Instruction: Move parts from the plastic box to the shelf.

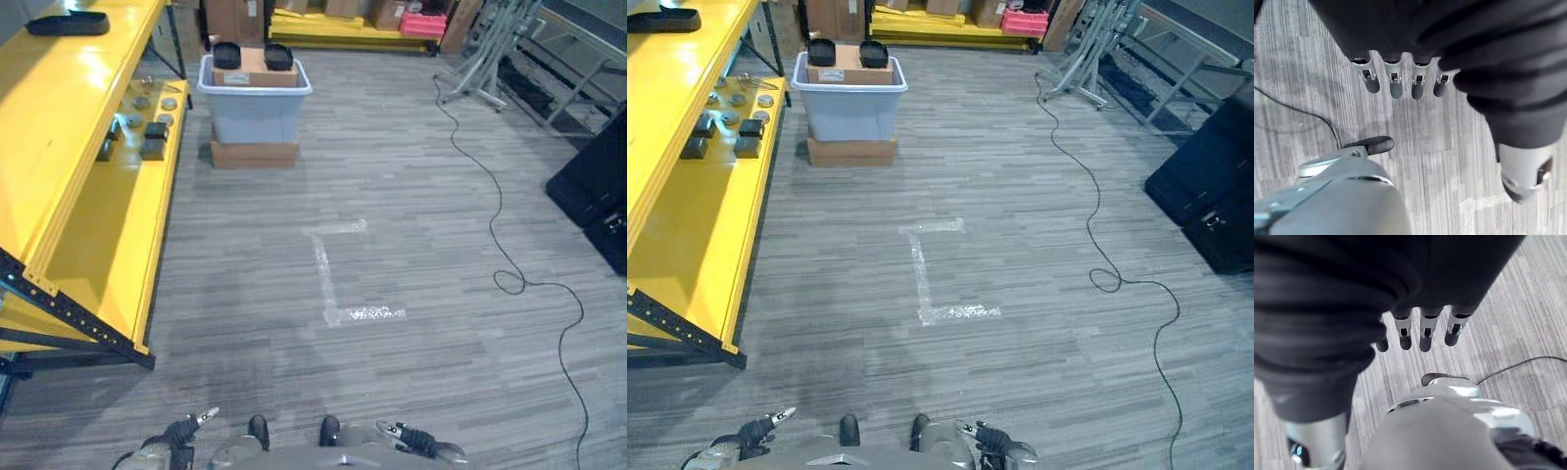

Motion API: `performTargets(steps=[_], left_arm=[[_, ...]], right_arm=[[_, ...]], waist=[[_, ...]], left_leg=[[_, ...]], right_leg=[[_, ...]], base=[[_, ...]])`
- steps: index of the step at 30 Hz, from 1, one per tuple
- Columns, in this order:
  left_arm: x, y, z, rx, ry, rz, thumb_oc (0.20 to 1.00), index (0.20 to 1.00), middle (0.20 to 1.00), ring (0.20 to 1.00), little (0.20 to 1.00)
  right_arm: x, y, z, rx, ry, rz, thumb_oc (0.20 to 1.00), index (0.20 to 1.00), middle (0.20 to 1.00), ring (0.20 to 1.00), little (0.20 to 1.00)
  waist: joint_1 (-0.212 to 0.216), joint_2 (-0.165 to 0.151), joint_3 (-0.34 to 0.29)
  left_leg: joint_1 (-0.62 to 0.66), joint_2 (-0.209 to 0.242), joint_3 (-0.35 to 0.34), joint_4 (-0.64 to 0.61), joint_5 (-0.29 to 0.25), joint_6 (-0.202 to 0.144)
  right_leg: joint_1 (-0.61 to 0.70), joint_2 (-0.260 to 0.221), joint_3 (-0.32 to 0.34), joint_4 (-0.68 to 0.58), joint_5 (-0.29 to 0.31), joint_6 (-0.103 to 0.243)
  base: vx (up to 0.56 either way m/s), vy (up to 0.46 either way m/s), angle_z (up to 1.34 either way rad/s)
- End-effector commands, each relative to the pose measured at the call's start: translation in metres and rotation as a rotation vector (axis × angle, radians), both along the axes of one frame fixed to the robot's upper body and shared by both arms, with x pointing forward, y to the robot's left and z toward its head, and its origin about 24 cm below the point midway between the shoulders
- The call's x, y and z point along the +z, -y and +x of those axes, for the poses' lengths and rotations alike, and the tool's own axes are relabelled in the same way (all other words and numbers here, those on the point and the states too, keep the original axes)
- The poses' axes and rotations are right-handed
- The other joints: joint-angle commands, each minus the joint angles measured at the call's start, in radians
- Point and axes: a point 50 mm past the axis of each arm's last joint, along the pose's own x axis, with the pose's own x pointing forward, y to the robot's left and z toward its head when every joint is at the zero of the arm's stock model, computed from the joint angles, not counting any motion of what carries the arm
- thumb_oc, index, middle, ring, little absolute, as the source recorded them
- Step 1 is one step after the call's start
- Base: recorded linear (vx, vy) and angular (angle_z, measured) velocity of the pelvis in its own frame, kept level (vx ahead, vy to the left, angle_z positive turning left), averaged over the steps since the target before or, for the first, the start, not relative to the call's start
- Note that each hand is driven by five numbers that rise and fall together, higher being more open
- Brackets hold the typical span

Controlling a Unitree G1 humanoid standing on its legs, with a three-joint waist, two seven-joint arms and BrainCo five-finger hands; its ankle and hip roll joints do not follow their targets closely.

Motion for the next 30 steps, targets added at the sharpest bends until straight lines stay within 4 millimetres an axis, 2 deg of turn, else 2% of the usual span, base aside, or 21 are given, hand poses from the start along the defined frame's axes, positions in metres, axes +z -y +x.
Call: performTargets(steps=[1, 2, 3, 6, 7, 9, 10, 11, 12, 14, 15, 16, 18, 19, 21, 22, 23, 24, 26, 27, 30], left_arm=[[0.001, 0.001, 0.011, -0.019, 0.002, -0.009, 1.0, 1.0, 1.0, 1.0, 1.0], [0.001, 0.002, 0.011, -0.019, 0.002, -0.009, 1.0, 1.0, 1.0, 1.0, 1.0], [0.0, 0.001, 0.007, -0.014, -0.01, -0.014, 1.0, 1.0, 1.0, 1.0, 1.0], [-0.002, 0.0, 0.0, -0.004, -0.022, -0.018, 1.0, 1.0, 1.0, 1.0, 1.0], [-0.002, 0.0, 0.0, -0.006, -0.021, -0.015, 1.0, 1.0, 1.0, 1.0, 1.0], [-0.002, 0.004, 0.001, -0.023, -0.01, -0.019, 1.0, 1.0, 1.0, 1.0, 1.0], [-0.003, 0.01, 0.002, -0.025, 0.003, -0.045, 1.0, 1.0, 1.0, 1.0, 1.0], [-0.003, 0.011, 0.002, -0.031, 0.008, -0.045, 1.0, 1.0, 1.0, 1.0, 1.0], [-0.003, 0.015, 0.006, -0.048, 0.027, -0.047, 1.0, 1.0, 1.0, 1.0, 1.0], [-0.002, 0.019, 0.01, -0.031, 0.054, -0.067, 1.0, 1.0, 1.0, 1.0, 1.0], [-0.001, 0.02, 0.012, -0.028, 0.061, -0.08, 1.0, 1.0, 1.0, 1.0, 1.0], [-0.001, 0.021, 0.014, -0.038, 0.058, -0.086, 1.0, 1.0, 1.0, 1.0, 1.0], [-0.001, 0.021, 0.014, -0.051, 0.052, -0.084, 1.0, 1.0, 1.0, 1.0, 1.0], [-0.003, 0.021, 0.005, -0.077, 0.017, -0.079, 1.0, 1.0, 1.0, 1.0, 1.0], [-0.007, 0.021, -0.008, -0.094, -0.03, -0.066, 1.0, 1.0, 1.0, 1.0, 1.0], [-0.008, 0.021, -0.011, -0.101, -0.046, -0.062, 1.0, 1.0, 1.0, 1.0, 1.0], [-0.009, 0.021, -0.017, -0.124, -0.074, -0.051, 1.0, 1.0, 1.0, 1.0, 1.0], [-0.01, 0.02, -0.023, -0.155, -0.109, -0.036, 1.0, 1.0, 1.0, 1.0, 1.0], [-0.012, 0.02, -0.028, -0.173, -0.138, -0.033, 1.0, 1.0, 1.0, 1.0, 1.0], [-0.013, 0.02, -0.036, -0.189, -0.187, -0.032, 1.0, 1.0, 1.0, 1.0, 1.0], [-0.015, 0.015, -0.049, -0.163, -0.236, -0.008, 1.0, 1.0, 1.0, 1.0, 1.0]], right_arm=[[0.005, 0.009, 0.008, 0.033, 0.036, -0.001, 1.0, 1.0, 1.0, 1.0, 1.0], [0.005, 0.009, 0.007, 0.034, 0.033, 0.0, 1.0, 1.0, 1.0, 1.0, 1.0], [0.004, 0.01, 0.003, 0.038, 0.02, 0.013, 1.0, 1.0, 1.0, 1.0, 1.0], [0.001, 0.009, -0.008, 0.029, -0.027, 0.051, 1.0, 1.0, 1.0, 1.0, 1.0], [0.0, 0.009, -0.01, 0.03, -0.035, 0.053, 1.0, 1.0, 1.0, 1.0, 1.0], [-0.002, 0.01, -0.019, 0.038, -0.091, 0.081, 1.0, 1.0, 1.0, 1.0, 1.0], [-0.002, 0.013, -0.023, 0.073, -0.106, 0.072, 1.0, 1.0, 1.0, 1.0, 1.0], [-0.002, 0.014, -0.023, 0.079, -0.106, 0.068, 1.0, 1.0, 1.0, 1.0, 1.0], [0.0, 0.018, -0.022, 0.102, -0.118, 0.057, 1.0, 1.0, 1.0, 1.0, 1.0], [0.002, 0.026, -0.024, 0.137, -0.141, 0.043, 1.0, 1.0, 1.0, 1.0, 1.0], [0.002, 0.029, -0.024, 0.145, -0.15, 0.039, 1.0, 1.0, 1.0, 1.0, 1.0], [0.003, 0.031, -0.026, 0.14, -0.158, 0.042, 1.0, 1.0, 1.0, 1.0, 1.0], [0.003, 0.031, -0.026, 0.13, -0.158, 0.055, 1.0, 1.0, 1.0, 1.0, 1.0], [0.003, 0.028, -0.022, 0.124, -0.152, 0.099, 1.0, 1.0, 1.0, 1.0, 1.0], [0.004, 0.025, -0.018, 0.161, -0.141, 0.115, 1.0, 1.0, 1.0, 1.0, 1.0], [0.004, 0.024, -0.017, 0.167, -0.135, 0.117, 1.0, 1.0, 1.0, 1.0, 1.0], [0.004, 0.023, -0.015, 0.175, -0.124, 0.108, 1.0, 1.0, 1.0, 1.0, 1.0], [0.004, 0.023, -0.013, 0.172, -0.105, 0.098, 1.0, 1.0, 1.0, 1.0, 1.0], [0.005, 0.022, -0.011, 0.161, -0.094, 0.099, 1.0, 1.0, 1.0, 1.0, 1.0], [0.005, 0.021, -0.008, 0.153, -0.088, 0.11, 1.0, 1.0, 1.0, 1.0, 1.0], [0.002, 0.013, -0.009, 0.184, -0.119, 0.105, 1.0, 1.0, 1.0, 1.0, 1.0]], waist=[[-0.035, 0.0, -0.01], [-0.038, 0.001, -0.009], [-0.056, 0.001, -0.007], [-0.079, 0.005, 0.002], [-0.081, 0.006, 0.003], [-0.09, 0.01, -0.011], [-0.09, 0.021, -0.019], [-0.089, 0.021, -0.018], [-0.076, 0.01, -0.008], [-0.053, -0.012, 0.011], [-0.044, -0.016, 0.018], [-0.035, -0.015, 0.024], [-0.025, -0.013, 0.03], [0.0, -0.01, 0.04], [0.034, 0.005, 0.047], [0.047, 0.012, 0.049], [0.068, 0.021, 0.055], [0.082, 0.025, 0.064], [0.09, 0.028, 0.068], [0.098, 0.033, 0.07], [0.097, 0.033, 0.045]], left_leg=[[0.07, -0.061, -0.03, 0.025, -0.079, -0.017], [0.074, -0.062, -0.031, 0.024, -0.083, -0.017], [0.097, -0.067, -0.036, 0.021, -0.101, -0.02], [0.139, -0.064, -0.022, 0.035, -0.138, -0.025], [0.142, -0.062, -0.017, 0.035, -0.139, -0.027], [0.149, -0.048, -0.024, 0.089, -0.157, -0.043], [0.121, -0.02, -0.022, 0.226, -0.089, -0.079], [0.108, -0.015, -0.022, 0.265, -0.068, -0.086], [0.034, -0.002, -0.033, 0.445, 0.01, -0.11], [-0.119, -0.001, -0.053, 0.708, 0.06, -0.131], [-0.182, 0.01, -0.057, 0.764, 0.067, -0.131], [-0.23, 0.023, -0.059, 0.767, 0.067, -0.127], [-0.243, 0.023, -0.058, 0.732, 0.063, -0.122], [-0.244, 0.009, -0.05, 0.556, 0.058, -0.111], [-0.241, -0.009, -0.058, 0.281, 0.091, -0.117], [-0.259, -0.003, -0.064, 0.219, 0.119, -0.128], [-0.292, 0.005, -0.066, 0.146, 0.176, -0.147], [-0.318, 0.01, -0.064, 0.11, 0.225, -0.163], [-0.346, 0.014, -0.065, 0.088, 0.238, -0.17], [-0.371, 0.021, -0.048, 0.053, 0.238, -0.172], [-0.342, 0.028, 0.0, 0.061, 0.181, -0.134]], right_leg=[[-0.005, -0.019, 0.03, -0.107, 0.106, 0.08], [-0.01, -0.02, 0.032, -0.114, 0.113, 0.082], [-0.046, -0.028, 0.043, -0.14, 0.15, 0.093], [-0.082, -0.042, 0.029, -0.151, 0.191, 0.104], [-0.074, -0.039, 0.024, -0.16, 0.186, 0.099], [-0.041, -0.026, 0.034, -0.191, 0.168, 0.065], [-0.004, -0.003, 0.034, -0.209, 0.139, 0.026], [0.004, -0.002, 0.034, -0.214, 0.136, 0.02], [0.037, -0.002, 0.041, -0.226, 0.121, -0.003], [0.082, -0.01, 0.052, -0.234, 0.104, -0.032], [0.099, -0.01, 0.05, -0.239, 0.099, -0.039], [0.115, -0.004, 0.05, -0.243, 0.094, -0.04], [0.127, 0.001, 0.056, -0.246, 0.089, -0.037], [0.149, 0.014, 0.076, -0.253, 0.071, -0.025], [0.181, 0.036, 0.091, -0.263, 0.05, -0.009], [0.19, 0.045, 0.094, -0.263, 0.044, -0.009], [0.212, 0.057, 0.097, -0.263, 0.031, -0.011], [0.237, 0.064, 0.099, -0.263, 0.017, -0.017], [0.251, 0.068, 0.102, -0.261, 0.005, -0.023], [0.269, 0.073, 0.109, -0.228, -0.032, -0.027], [0.311, 0.07, 0.136, -0.133, -0.136, -0.022]], base=[[0.23, -0.131, -0.12], [0.25, -0.152, -0.06], [0.23, -0.15, -0.03], [0.26, -0.214, 0.02], [0.29, -0.307, 0.03], [0.29, -0.3, 0.19], [0.25, -0.231, 0.39], [0.29, -0.298, 0.34], [0.18, -0.219, 0.03], [0.25, -0.258, -0.16], [0.3, -0.196, -0.09], [0.28, -0.107, -0.07], [0.28, -0.02, -0.41], [0.41, 0.061, -0.51], [0.52, 0.085, -0.28], [0.48, 0.07, -0.28], [0.49, 0.083, -0.14], [0.49, 0.092, 0.01], [0.37, 0.127, 0.07], [0.51, 0.256, -0.03], [0.5, 0.221, -0.16]])
